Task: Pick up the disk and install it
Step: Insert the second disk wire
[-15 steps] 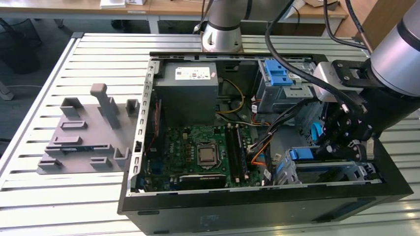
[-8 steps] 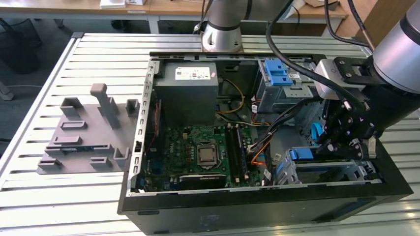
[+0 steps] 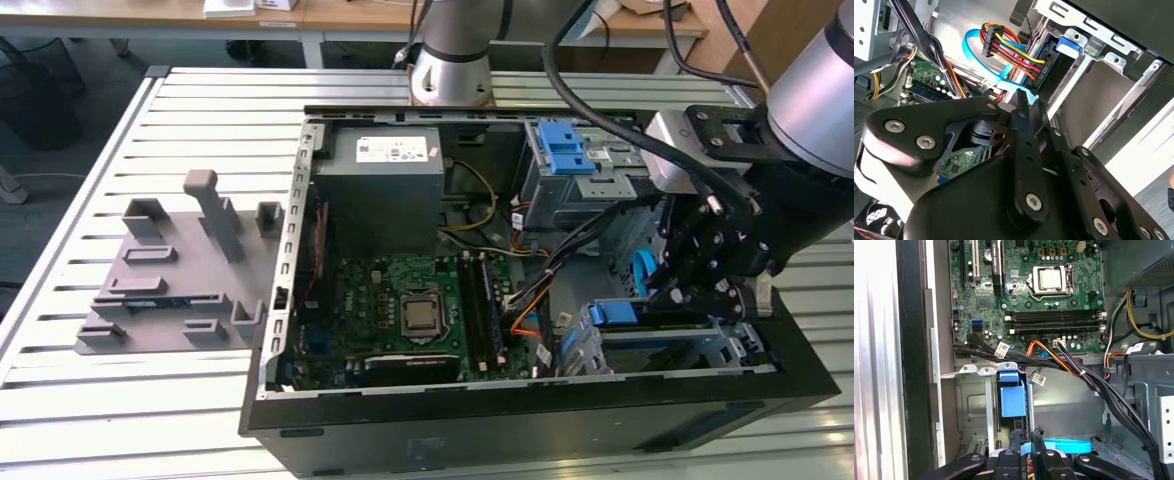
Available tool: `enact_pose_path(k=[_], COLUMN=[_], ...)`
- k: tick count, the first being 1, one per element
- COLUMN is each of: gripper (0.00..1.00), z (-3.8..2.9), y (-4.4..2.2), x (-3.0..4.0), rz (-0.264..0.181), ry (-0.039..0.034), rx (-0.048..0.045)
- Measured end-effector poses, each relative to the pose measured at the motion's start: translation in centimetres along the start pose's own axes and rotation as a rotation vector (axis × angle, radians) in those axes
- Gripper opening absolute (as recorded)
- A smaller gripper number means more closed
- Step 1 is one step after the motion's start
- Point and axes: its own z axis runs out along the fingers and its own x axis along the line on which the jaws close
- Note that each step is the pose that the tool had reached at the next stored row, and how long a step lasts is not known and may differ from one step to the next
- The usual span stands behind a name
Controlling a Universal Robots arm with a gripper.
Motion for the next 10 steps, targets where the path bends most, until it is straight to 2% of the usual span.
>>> enact_pose_path(k=[4,5,6,8,9,10], gripper=[0.24,0.22,0.16,0.16,0.11,0.11], z=[-0.30,-0.30,-0.30,-0.18,-0.08,0.02], y=[0.01,-0.01,-0.04,-0.16,-0.22,-0.28], x=[-0.02,-0.02,-0.03,-0.03,-0.02,-0.02], rz=[0.000,0.000,0.000,0.000,0.000,0.000], ry=[-0.0002,-0.0001,-0.0002,0.0000,0.0000,0.0001], rx=[-0.0005,-0.0006,-0.0007,-0.0008,-0.0008,-0.0007])
